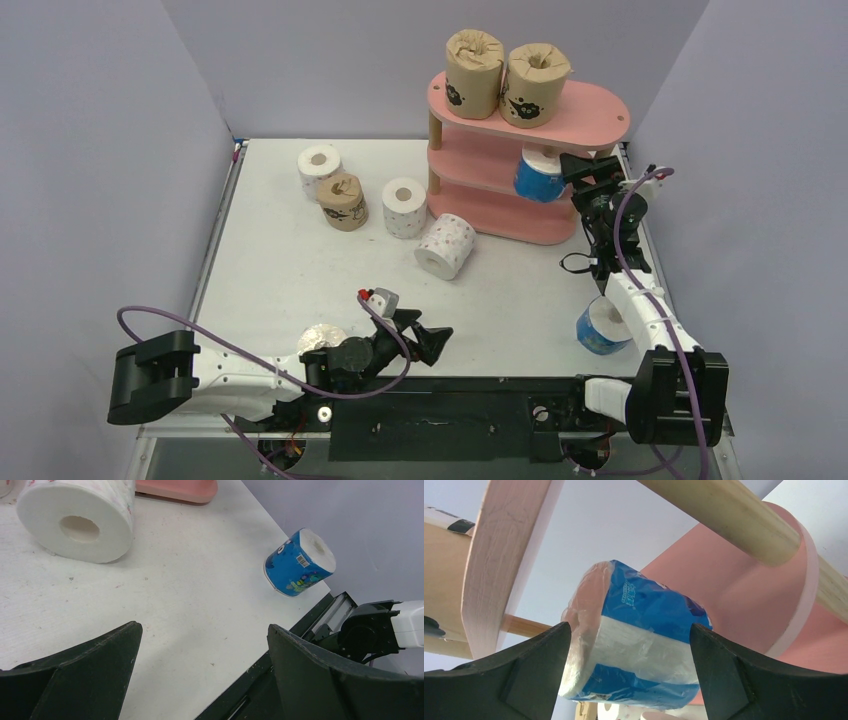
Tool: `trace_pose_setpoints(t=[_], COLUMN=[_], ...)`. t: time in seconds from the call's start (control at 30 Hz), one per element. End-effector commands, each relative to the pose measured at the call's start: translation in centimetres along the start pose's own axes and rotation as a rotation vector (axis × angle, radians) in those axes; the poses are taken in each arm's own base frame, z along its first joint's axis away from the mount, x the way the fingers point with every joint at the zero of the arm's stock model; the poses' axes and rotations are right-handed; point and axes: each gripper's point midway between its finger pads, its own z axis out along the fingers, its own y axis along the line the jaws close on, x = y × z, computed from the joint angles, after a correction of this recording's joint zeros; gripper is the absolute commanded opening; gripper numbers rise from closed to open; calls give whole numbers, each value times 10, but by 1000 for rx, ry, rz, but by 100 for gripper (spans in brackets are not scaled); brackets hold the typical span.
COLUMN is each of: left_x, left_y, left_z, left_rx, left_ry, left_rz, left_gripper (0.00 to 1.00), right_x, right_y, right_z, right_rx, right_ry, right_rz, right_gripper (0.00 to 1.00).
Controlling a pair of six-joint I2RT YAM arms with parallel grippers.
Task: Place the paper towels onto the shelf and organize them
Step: Move the paper towel to the shelf.
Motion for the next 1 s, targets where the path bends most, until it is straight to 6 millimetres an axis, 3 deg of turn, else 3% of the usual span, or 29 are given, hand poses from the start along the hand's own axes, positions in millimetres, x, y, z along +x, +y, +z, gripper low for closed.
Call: trace_pose_setpoints(t=[0.0, 0.37, 0.97], left_x=[-5, -3, -6], left_y=[-3, -3, 2], left_z=[1, 3, -1], left_rx=[7, 4, -8], left_ry=[-25, -22, -33], left_rz=[-20, -12, -14], left_gripper=[96, 96, 96], right_x=[-19, 5, 54], right_y=[20, 17, 51], right_z=[10, 18, 36], right_rx=[-46, -44, -76], right_ry=[-50, -6, 0], right_rz=[8, 47, 176], right_gripper=[84, 80, 78])
